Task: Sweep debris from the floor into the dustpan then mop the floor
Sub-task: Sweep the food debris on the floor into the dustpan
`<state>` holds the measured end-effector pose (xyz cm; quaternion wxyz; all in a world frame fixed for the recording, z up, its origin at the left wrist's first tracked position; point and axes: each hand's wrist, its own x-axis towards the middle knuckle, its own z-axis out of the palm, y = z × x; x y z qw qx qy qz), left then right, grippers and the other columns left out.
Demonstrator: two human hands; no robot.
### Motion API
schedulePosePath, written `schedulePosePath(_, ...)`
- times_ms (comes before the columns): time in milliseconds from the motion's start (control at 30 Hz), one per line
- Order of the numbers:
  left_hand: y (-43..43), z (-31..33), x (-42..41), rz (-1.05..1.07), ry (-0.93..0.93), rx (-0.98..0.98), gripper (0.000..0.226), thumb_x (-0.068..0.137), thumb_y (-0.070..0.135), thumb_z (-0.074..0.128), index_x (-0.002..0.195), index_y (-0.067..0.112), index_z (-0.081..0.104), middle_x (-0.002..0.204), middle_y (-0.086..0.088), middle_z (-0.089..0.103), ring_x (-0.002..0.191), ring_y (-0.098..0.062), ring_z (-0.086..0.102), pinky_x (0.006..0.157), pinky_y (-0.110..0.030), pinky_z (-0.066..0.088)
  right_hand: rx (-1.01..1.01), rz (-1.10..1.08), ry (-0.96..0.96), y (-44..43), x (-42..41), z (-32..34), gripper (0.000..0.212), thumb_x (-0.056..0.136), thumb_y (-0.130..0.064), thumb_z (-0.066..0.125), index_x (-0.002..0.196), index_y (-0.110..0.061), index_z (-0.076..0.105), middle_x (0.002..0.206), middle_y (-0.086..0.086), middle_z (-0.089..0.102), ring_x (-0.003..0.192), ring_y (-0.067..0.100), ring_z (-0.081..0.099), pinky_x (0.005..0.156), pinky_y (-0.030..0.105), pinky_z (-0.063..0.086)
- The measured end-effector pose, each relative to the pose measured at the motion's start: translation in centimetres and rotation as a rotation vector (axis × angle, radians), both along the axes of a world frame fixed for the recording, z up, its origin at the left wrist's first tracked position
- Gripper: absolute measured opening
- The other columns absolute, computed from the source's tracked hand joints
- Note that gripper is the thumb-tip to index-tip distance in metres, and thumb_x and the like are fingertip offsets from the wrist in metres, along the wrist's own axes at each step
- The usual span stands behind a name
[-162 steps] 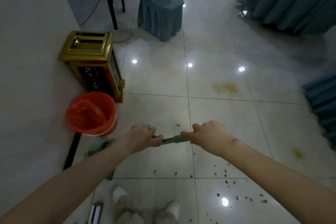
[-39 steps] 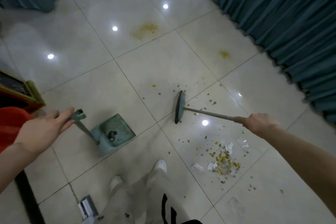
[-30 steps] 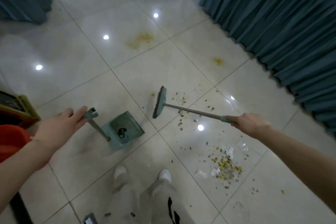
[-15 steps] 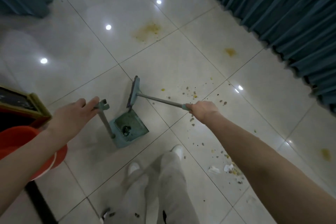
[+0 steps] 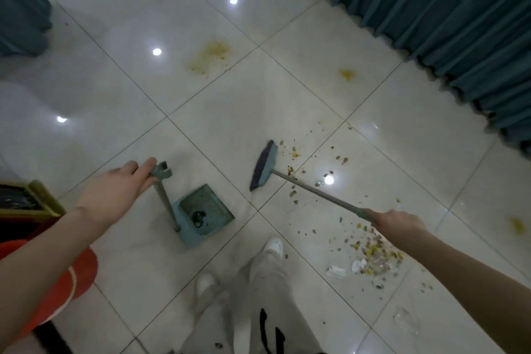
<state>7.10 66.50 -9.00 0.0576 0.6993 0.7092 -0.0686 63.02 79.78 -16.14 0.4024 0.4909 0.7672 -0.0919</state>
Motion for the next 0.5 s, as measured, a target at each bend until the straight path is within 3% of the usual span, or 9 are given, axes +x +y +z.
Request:
schedulePosePath(133, 2.9, 0.9, 1.8, 0.011, -0.013, -0.035, 0.038, 0.092, 0.029, 0.056, 0.124, 0.008, 0.050, 0.081, -0.017, 0.058, 0.054, -0.037, 0.059, 0.046, -0.044, 0.049, 0.013, -0.107, -0.038, -1.2, 6.3, 2.0, 0.043, 0.102, -0.039, 0.034, 0.137, -0.058, 0.019, 0.069, -0.010, 0.051, 0.055, 0.007, 0.052, 0.043, 0.021, 0.035)
schedulePosePath(267, 5.8, 1.7, 3.5, -0.041, -0.048, 0.007, 0.036, 0.091, 0.025, 0.063, 0.119, 0.005, 0.055, 0.078, -0.020, 0.059, 0.051, -0.041, 0.059, 0.044, -0.047, 0.050, 0.041, -0.173, 0.008, -0.1, 7.5, 3.9, 0.037, 0.101, -0.048, 0.026, 0.137, -0.059, 0.023, 0.071, -0.009, 0.053, 0.060, 0.010, 0.052, 0.044, 0.024, 0.031)
schedulePosePath(400, 8.2, 1.9, 4.8, -0.103, -0.090, 0.115, 0.046, 0.090, 0.048, 0.032, 0.116, 0.012, 0.044, 0.074, -0.020, 0.059, 0.047, -0.040, 0.059, 0.040, -0.042, 0.048, 0.068, -0.202, 0.087, 2.7, 6.0, 4.1, 0.038, 0.102, -0.049, 0.025, 0.139, -0.053, 0.028, 0.071, -0.007, 0.053, 0.057, 0.011, 0.050, 0.044, 0.025, 0.033)
schedulePosePath(500, 10.0, 1.5, 5.7, -0.115, -0.087, 0.149, 0.047, 0.090, 0.052, 0.026, 0.114, 0.015, 0.042, 0.072, -0.017, 0.058, 0.045, -0.038, 0.058, 0.040, -0.039, 0.047, 0.067, -0.233, 0.160, 6.1, 2.3, 2.5, 0.036, 0.102, -0.048, 0.026, 0.136, -0.044, 0.037, 0.072, -0.002, 0.053, 0.058, 0.016, 0.052, 0.046, 0.026, 0.034)
